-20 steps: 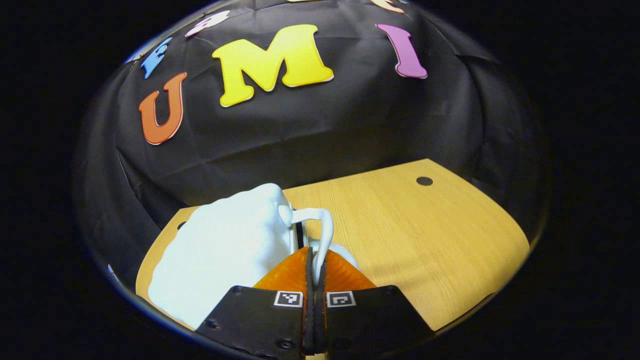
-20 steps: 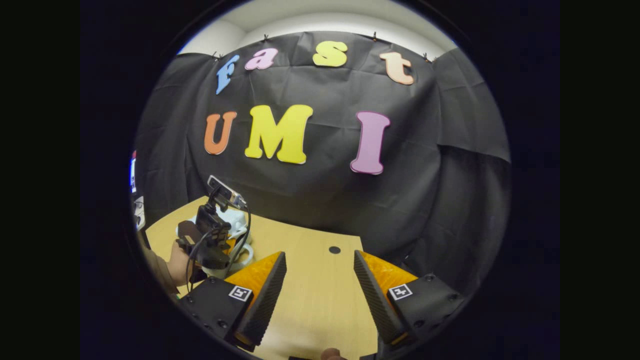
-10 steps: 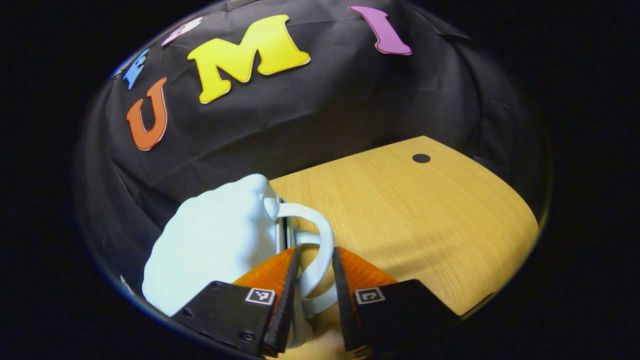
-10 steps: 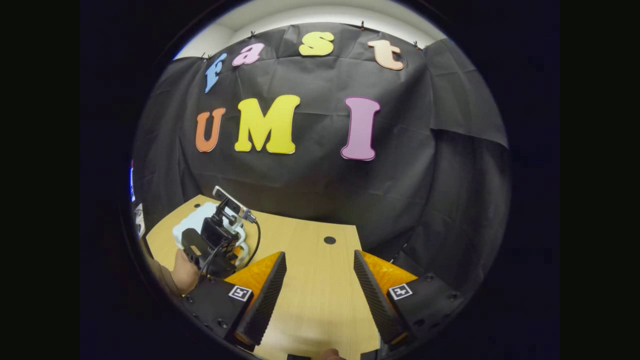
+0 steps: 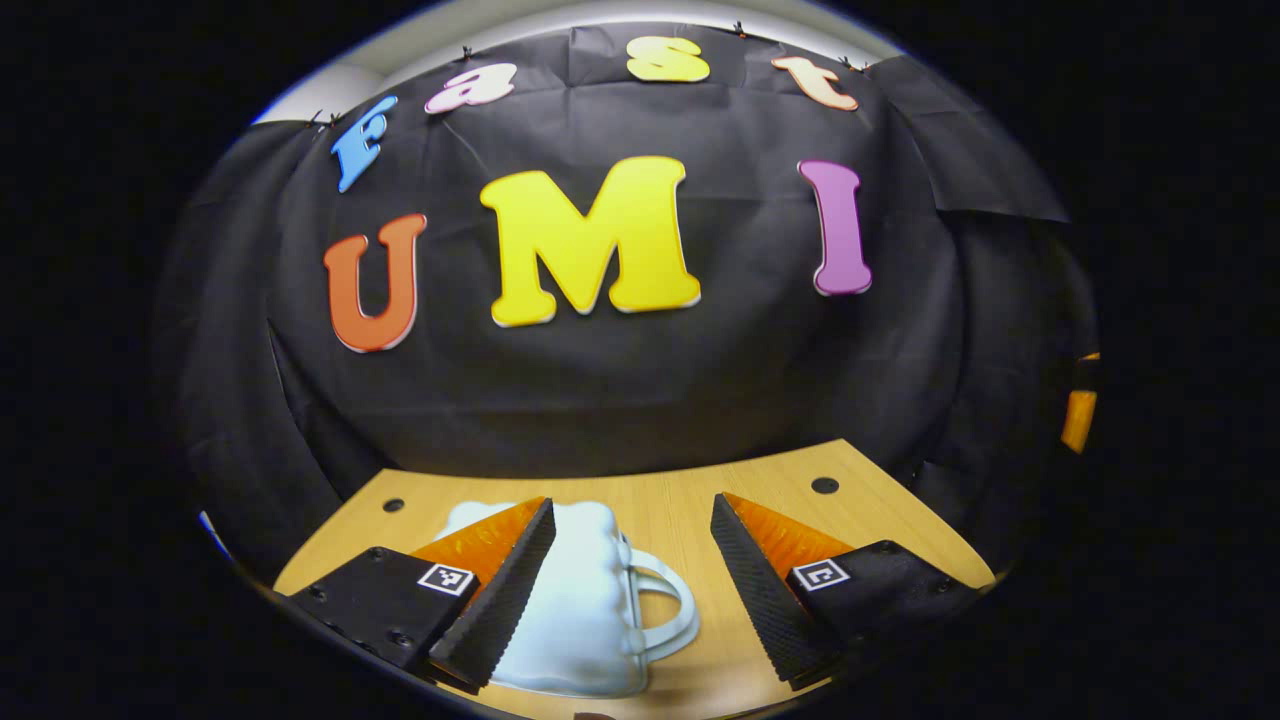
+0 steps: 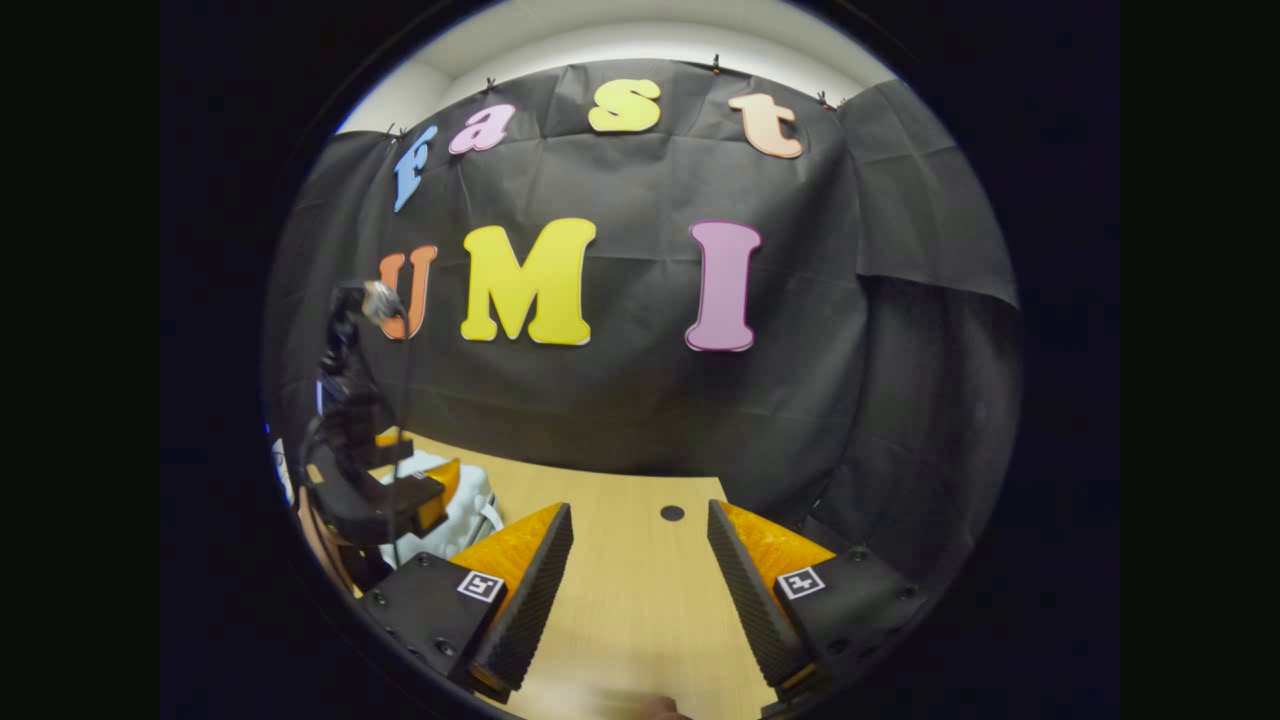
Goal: First open the suitcase, pack the skin care products into it, and then close the suitcase.
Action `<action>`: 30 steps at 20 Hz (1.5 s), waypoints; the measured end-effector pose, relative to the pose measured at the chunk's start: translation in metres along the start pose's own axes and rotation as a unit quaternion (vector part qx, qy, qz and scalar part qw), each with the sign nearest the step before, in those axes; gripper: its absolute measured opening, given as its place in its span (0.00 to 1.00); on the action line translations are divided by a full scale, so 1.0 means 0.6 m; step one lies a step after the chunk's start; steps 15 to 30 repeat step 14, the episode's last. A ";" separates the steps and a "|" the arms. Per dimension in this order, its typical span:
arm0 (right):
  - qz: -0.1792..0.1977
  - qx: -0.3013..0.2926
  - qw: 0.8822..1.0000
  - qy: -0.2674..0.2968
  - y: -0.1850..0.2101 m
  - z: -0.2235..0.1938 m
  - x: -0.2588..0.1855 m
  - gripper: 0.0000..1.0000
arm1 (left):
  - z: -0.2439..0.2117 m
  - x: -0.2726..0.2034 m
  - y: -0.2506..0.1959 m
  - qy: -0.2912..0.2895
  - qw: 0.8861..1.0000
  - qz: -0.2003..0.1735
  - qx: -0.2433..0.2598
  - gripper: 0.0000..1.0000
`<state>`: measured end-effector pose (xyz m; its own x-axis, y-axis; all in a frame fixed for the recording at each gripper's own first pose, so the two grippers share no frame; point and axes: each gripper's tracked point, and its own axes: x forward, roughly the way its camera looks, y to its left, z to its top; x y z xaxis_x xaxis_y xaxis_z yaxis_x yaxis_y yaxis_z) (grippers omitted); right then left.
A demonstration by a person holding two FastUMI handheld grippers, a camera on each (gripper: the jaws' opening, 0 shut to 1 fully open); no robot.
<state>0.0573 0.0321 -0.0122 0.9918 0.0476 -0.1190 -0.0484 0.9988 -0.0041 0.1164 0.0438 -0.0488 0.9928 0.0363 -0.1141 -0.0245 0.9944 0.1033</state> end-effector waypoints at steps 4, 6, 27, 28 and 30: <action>-0.002 0.004 0.999 -0.035 0.070 0.049 0.014 0.80 | 0.085 -0.072 0.086 -0.051 0.997 0.031 0.045 0.98; 0.004 0.010 0.999 -0.038 0.114 0.060 0.015 0.80 | 0.105 -0.106 0.129 -0.066 0.997 0.033 0.036 0.98; 0.032 -0.019 0.998 -0.048 0.275 0.076 -0.017 0.80 | 0.114 -0.162 0.280 -0.072 0.995 0.064 -0.006 0.98; 0.032 -0.019 0.998 -0.048 0.275 0.076 -0.017 0.80 | 0.114 -0.162 0.280 -0.072 0.995 0.064 -0.006 0.98; 0.032 -0.019 0.998 -0.048 0.275 0.076 -0.017 0.80 | 0.114 -0.162 0.280 -0.072 0.995 0.064 -0.006 0.98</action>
